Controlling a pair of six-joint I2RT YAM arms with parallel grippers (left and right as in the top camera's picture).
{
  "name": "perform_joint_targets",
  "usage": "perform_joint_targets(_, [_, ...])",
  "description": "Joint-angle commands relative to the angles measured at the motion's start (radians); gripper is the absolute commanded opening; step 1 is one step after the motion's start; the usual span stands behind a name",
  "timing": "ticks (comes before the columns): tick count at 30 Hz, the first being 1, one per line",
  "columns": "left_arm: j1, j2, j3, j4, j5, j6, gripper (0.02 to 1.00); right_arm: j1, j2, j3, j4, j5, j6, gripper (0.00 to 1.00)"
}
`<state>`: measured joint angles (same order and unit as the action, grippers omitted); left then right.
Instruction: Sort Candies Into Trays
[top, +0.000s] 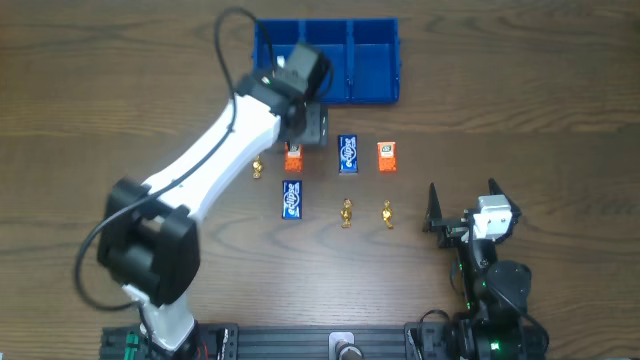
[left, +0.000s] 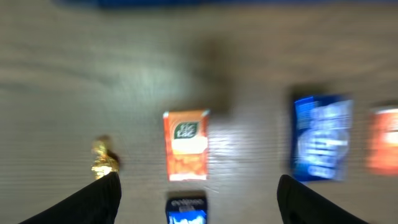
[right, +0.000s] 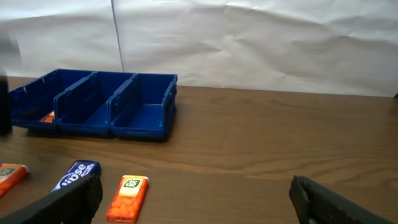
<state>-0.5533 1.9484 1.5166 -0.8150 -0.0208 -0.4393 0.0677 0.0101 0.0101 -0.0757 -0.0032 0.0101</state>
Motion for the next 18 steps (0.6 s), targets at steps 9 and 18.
perform_joint_targets(9, [0.005,0.111,-0.089,0.079,0.04,-0.033,0.779,-0.002,-0.007,-0.002,-0.006,0.009,-0.011,0.998])
perform_joint_targets(18, [0.005,0.149,-0.089,0.103,0.057,-0.035,0.728,-0.002,-0.007,-0.003,-0.006,0.009,-0.011,0.998])
